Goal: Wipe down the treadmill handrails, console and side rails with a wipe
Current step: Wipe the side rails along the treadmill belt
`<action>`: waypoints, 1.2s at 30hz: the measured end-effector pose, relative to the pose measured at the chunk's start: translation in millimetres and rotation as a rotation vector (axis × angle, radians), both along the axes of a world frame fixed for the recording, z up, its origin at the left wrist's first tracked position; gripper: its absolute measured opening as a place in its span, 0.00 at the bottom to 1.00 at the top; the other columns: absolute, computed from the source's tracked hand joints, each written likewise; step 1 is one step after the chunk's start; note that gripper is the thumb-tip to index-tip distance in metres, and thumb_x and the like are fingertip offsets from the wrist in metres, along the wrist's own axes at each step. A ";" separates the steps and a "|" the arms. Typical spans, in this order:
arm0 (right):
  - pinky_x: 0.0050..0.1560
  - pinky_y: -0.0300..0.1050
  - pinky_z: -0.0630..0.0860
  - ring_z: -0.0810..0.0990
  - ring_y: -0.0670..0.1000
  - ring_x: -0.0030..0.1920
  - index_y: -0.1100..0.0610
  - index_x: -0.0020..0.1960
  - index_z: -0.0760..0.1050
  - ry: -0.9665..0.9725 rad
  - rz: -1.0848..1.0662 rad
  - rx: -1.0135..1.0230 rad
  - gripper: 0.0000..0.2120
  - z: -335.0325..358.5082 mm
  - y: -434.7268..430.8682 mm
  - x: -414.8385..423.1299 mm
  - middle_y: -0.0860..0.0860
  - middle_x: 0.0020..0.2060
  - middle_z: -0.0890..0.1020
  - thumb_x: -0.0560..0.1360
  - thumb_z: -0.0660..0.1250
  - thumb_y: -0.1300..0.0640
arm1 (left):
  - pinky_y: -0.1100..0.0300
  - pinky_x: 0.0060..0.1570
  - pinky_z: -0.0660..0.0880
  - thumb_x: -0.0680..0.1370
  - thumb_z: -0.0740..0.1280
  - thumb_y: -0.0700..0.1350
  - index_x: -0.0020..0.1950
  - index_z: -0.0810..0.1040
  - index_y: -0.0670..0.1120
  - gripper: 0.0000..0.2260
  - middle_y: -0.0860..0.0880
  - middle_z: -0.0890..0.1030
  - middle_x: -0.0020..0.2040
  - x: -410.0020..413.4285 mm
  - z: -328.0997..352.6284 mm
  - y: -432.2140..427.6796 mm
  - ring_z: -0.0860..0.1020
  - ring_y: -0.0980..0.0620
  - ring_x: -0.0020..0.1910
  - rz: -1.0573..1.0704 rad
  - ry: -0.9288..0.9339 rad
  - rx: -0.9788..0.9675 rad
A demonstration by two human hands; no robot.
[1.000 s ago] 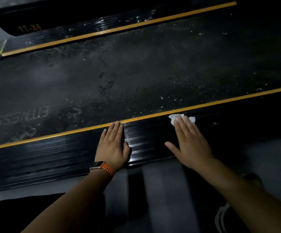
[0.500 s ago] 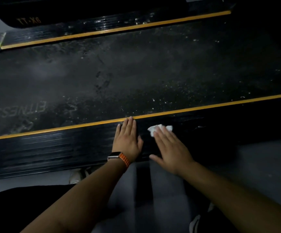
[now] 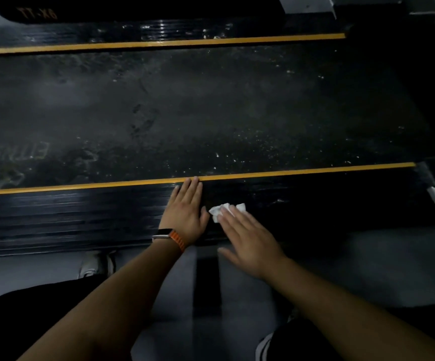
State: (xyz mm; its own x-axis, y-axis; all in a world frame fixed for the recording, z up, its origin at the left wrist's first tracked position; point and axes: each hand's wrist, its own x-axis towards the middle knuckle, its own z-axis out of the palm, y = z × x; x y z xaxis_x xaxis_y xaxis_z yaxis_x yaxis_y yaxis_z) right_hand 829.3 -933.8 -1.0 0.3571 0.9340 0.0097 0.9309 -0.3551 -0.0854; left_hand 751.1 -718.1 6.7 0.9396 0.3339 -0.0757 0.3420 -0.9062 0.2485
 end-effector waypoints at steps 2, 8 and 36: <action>0.78 0.59 0.65 0.56 0.55 0.83 0.60 0.82 0.62 -0.018 -0.033 -0.004 0.37 -2.3 -17.0 9.8 0.57 0.82 0.62 0.82 0.56 0.37 | 0.53 0.80 0.42 0.81 0.50 0.57 0.83 0.57 0.43 0.32 0.45 0.55 0.84 -0.5 -0.9 0.4 0.50 0.48 0.83 0.016 -0.006 0.007; 0.82 0.57 0.58 0.55 0.58 0.83 0.62 0.82 0.62 -0.044 -0.033 0.004 0.40 -3.3 4.6 -23.7 0.59 0.82 0.61 0.80 0.56 0.35 | 0.51 0.81 0.46 0.82 0.52 0.56 0.82 0.60 0.43 0.31 0.44 0.58 0.83 -0.1 -8.2 3.0 0.52 0.48 0.83 0.010 -0.033 0.009; 0.81 0.58 0.57 0.55 0.58 0.84 0.63 0.82 0.61 -0.015 -0.156 0.103 0.35 -14.4 -19.5 -5.8 0.59 0.82 0.60 0.83 0.59 0.41 | 0.54 0.80 0.41 0.81 0.50 0.57 0.83 0.57 0.44 0.32 0.46 0.54 0.84 0.3 -6.6 1.4 0.48 0.50 0.83 0.024 -0.038 0.006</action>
